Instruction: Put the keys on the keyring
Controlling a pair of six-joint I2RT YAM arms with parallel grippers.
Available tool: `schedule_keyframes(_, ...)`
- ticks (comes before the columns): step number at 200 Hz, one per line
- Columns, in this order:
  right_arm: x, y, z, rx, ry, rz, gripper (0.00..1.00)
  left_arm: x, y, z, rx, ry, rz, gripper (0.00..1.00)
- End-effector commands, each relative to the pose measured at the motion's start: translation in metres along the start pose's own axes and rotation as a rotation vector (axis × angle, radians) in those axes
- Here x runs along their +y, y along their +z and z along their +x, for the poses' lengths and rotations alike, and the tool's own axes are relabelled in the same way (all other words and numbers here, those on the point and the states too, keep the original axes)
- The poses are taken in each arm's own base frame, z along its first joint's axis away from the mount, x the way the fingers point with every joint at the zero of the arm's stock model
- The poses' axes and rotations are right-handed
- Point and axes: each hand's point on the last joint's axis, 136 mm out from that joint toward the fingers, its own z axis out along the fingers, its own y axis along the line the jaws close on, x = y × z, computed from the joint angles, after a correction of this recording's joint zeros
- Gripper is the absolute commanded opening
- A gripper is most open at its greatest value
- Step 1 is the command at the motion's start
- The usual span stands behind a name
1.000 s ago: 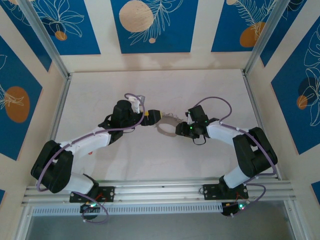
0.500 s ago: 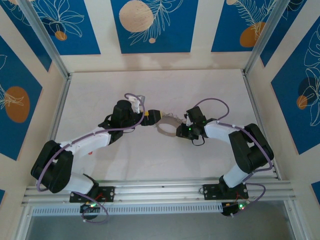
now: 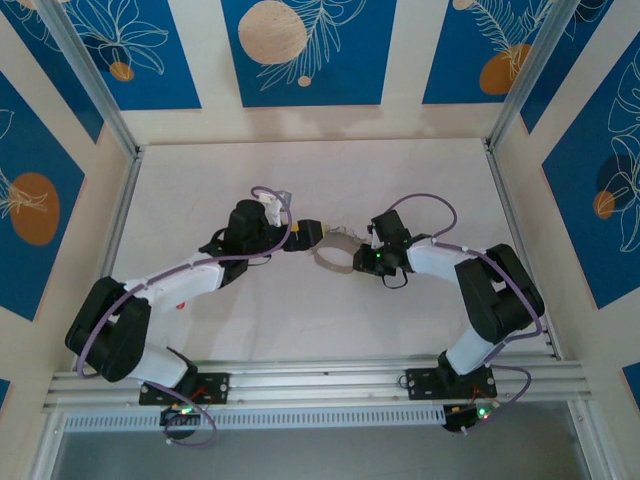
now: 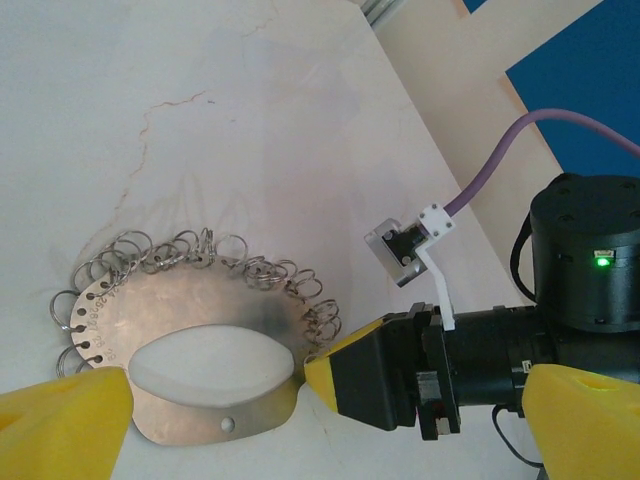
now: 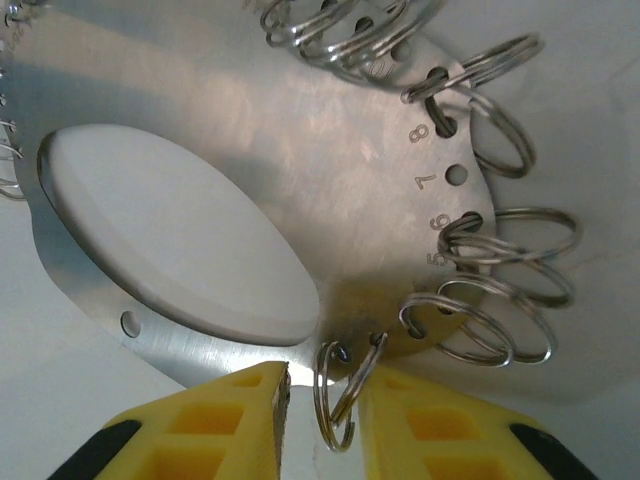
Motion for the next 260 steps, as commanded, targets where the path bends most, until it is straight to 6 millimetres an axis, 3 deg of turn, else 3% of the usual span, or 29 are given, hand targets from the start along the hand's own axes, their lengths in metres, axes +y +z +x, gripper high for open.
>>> schedule_keyframes(1,0.002,-0.001,-0.011,-0.023,-0.009,0.003,0.26,-0.016,0.003,-0.012,-0.026,0.036,0.044,1.0)
schedule_keyframes(42,-0.004,-0.002,-0.014,-0.034,-0.006,0.016,0.25,-0.015,0.004,-0.011,-0.023,0.035,0.044,1.0)
schedule_keyframes(83,-0.005,0.0,-0.013,-0.027,-0.007,0.014,0.11,-0.015,0.006,-0.011,-0.017,0.035,0.044,1.0)
schedule_keyframes(134,-0.007,0.001,-0.011,-0.02,-0.008,0.014,0.1,-0.015,0.007,-0.012,-0.015,0.037,0.042,1.0)
schedule_keyframes(177,-0.009,0.001,-0.009,-0.009,0.0,0.02,0.26,-0.015,0.008,-0.012,-0.016,0.037,0.042,1.0)
schedule_keyframes(208,-0.006,-0.013,-0.007,-0.037,0.028,0.007,0.32,-0.016,0.009,-0.013,-0.015,0.038,0.046,1.0)
schedule_keyframes(260,-0.001,-0.026,0.004,-0.04,0.067,-0.021,0.57,-0.017,0.009,-0.013,-0.012,0.044,0.049,1.0)
